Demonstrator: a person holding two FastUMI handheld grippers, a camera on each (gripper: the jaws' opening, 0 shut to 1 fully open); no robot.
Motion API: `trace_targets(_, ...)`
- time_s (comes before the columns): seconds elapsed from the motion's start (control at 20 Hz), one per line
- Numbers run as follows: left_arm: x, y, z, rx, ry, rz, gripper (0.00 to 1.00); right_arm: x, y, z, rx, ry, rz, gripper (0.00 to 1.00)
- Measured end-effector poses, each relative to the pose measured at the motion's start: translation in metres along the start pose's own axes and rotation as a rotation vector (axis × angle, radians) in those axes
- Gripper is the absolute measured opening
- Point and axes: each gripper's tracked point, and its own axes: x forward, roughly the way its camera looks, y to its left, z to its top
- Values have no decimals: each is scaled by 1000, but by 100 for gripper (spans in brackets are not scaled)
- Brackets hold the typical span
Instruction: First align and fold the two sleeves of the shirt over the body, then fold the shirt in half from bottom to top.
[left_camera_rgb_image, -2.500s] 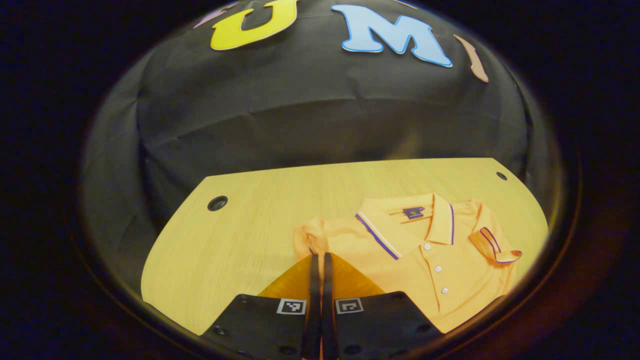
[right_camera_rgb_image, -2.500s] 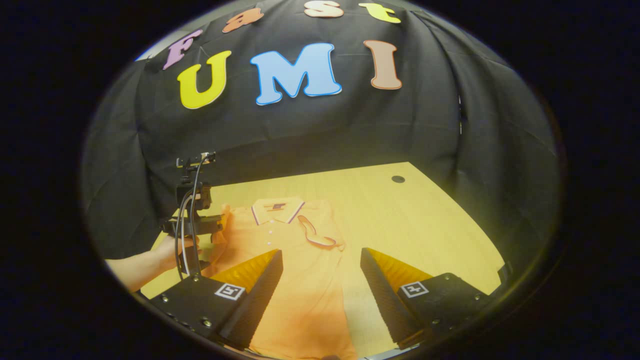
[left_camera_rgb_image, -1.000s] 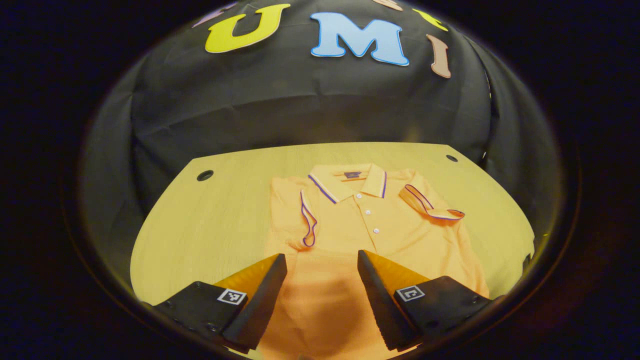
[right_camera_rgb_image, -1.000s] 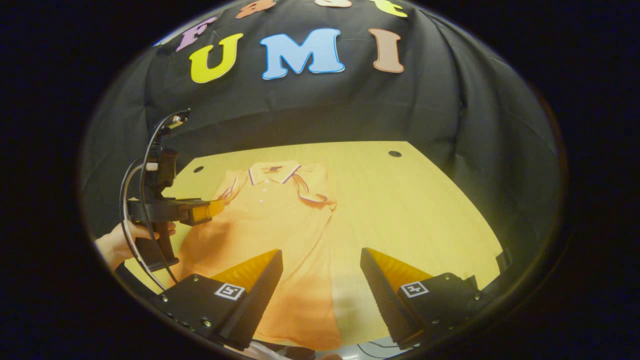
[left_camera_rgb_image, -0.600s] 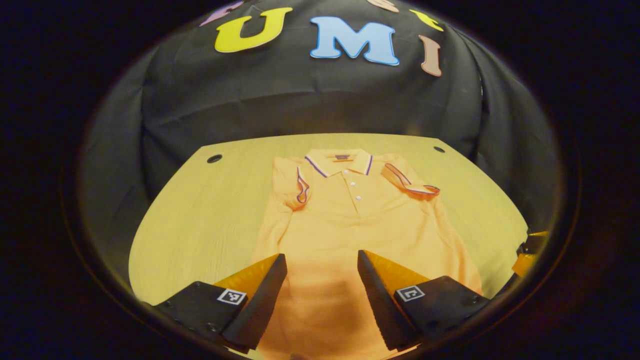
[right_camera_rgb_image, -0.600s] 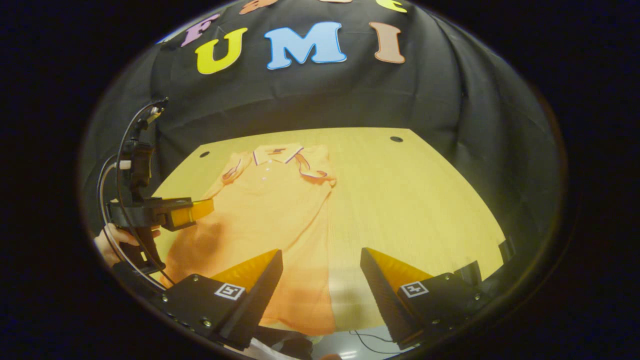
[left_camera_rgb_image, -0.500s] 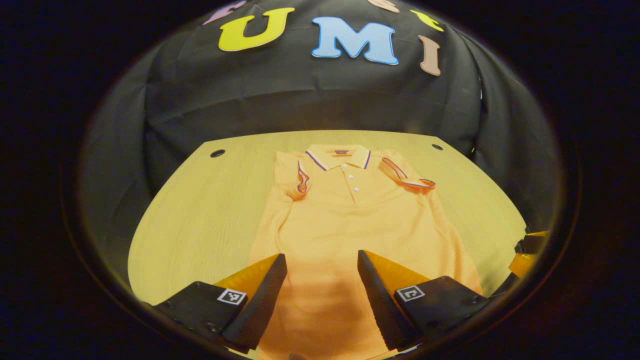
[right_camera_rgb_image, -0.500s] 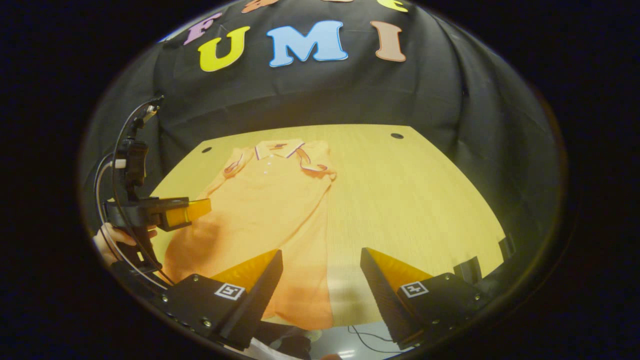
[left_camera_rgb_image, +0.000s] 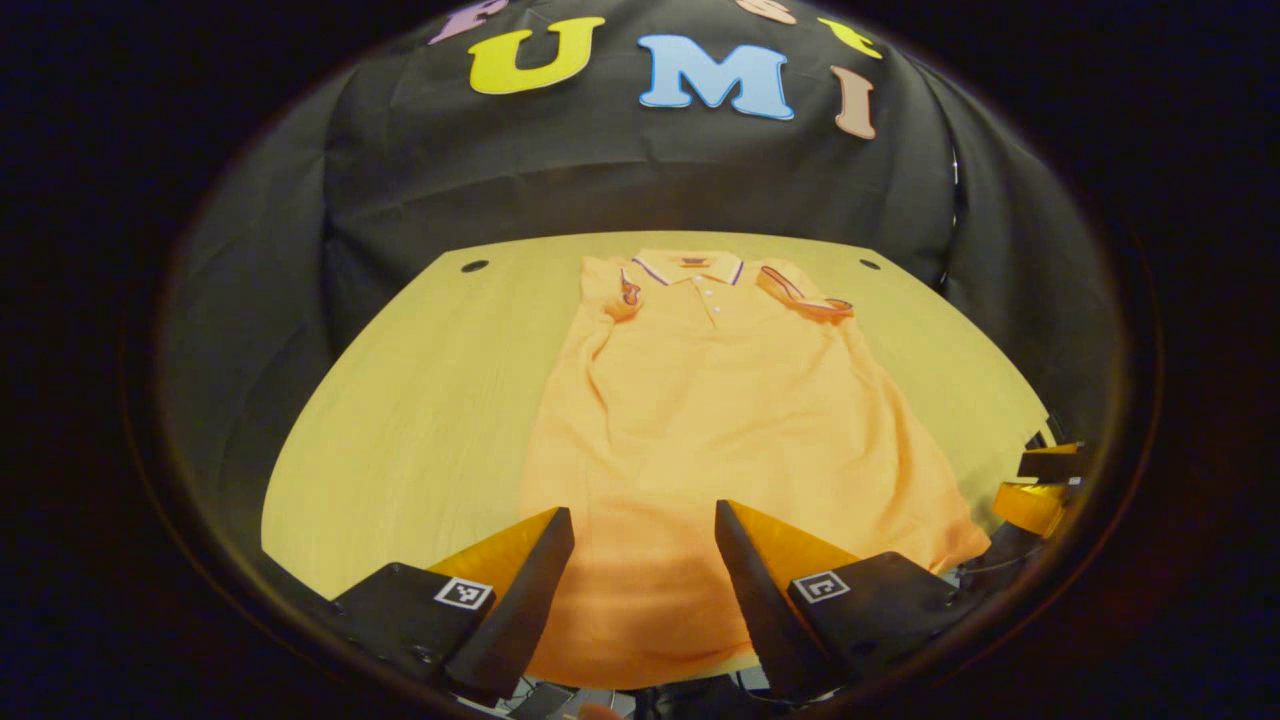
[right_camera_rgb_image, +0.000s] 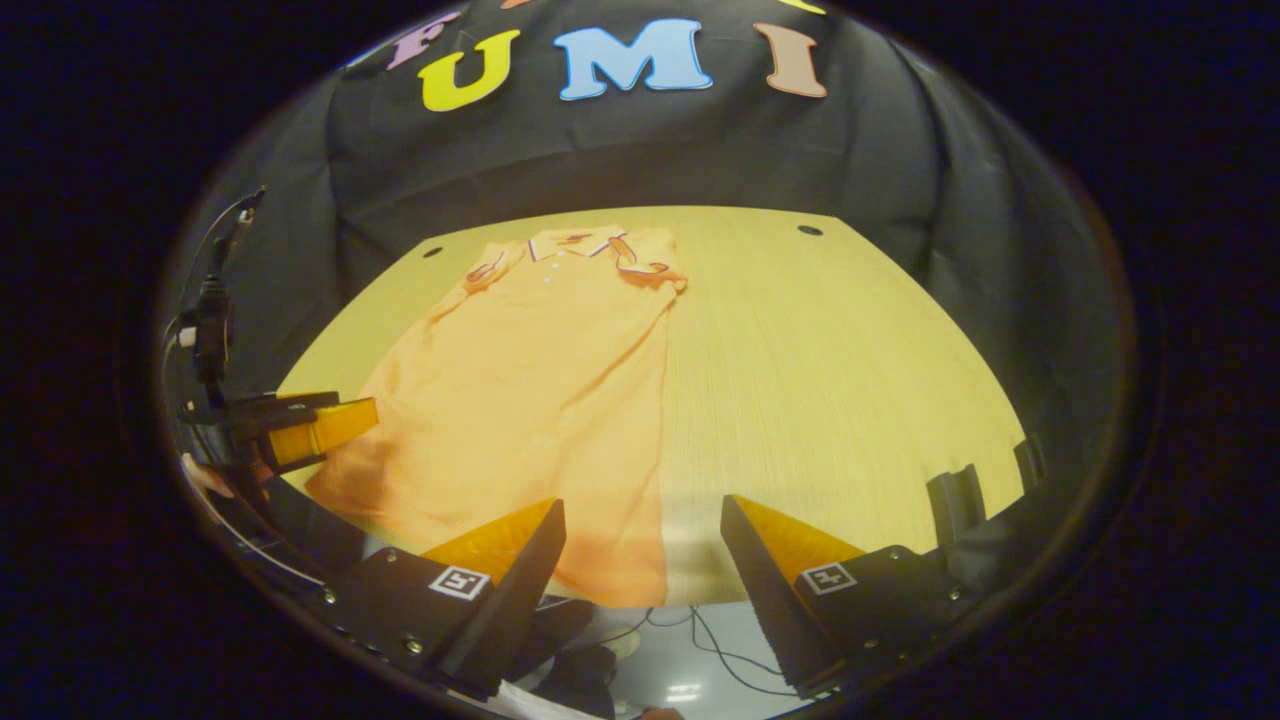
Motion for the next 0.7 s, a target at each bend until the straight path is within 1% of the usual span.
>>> trace_targets(0.1, -9, 5, -11, -19, 7, 1, 93, 2, 7, -7, -8, 11, 10, 97)
trace_targets(0.15, -12, 7, -15, -26, 6, -1, 95, 2, 10, -11, -12, 16, 14, 98)
trace_targets(0.25, -18, 12, -25, -26, 12, -2, 93, 4, 14, -15, -19, 24, 17, 98)
trace_targets(0.3, -20, 13, -30, -22, 15, -4, 95, 4, 16, -16, -21, 27, 16, 97)
trace_targets(0.35, -24, 15, -33, -17, 15, -6, 94, 5, 17, -18, -23, 29, 16, 97)
trace_targets(0.45, -29, 18, -39, -13, 16, -10, 95, 5, 18, -22, -25, 35, 15, 97)
trace_targets(0.5, -32, 20, -42, -15, 19, -12, 93, 5, 18, -24, -26, 38, 12, 98)
trace_targets(0.55, -35, 22, -46, -17, 22, -12, 95, 5, 17, -27, -25, 41, 9, 98)
trace_targets(0.7, -38, 29, -56, -12, 34, -5, 94, 7, 14, -33, -20, 54, 0, 97)
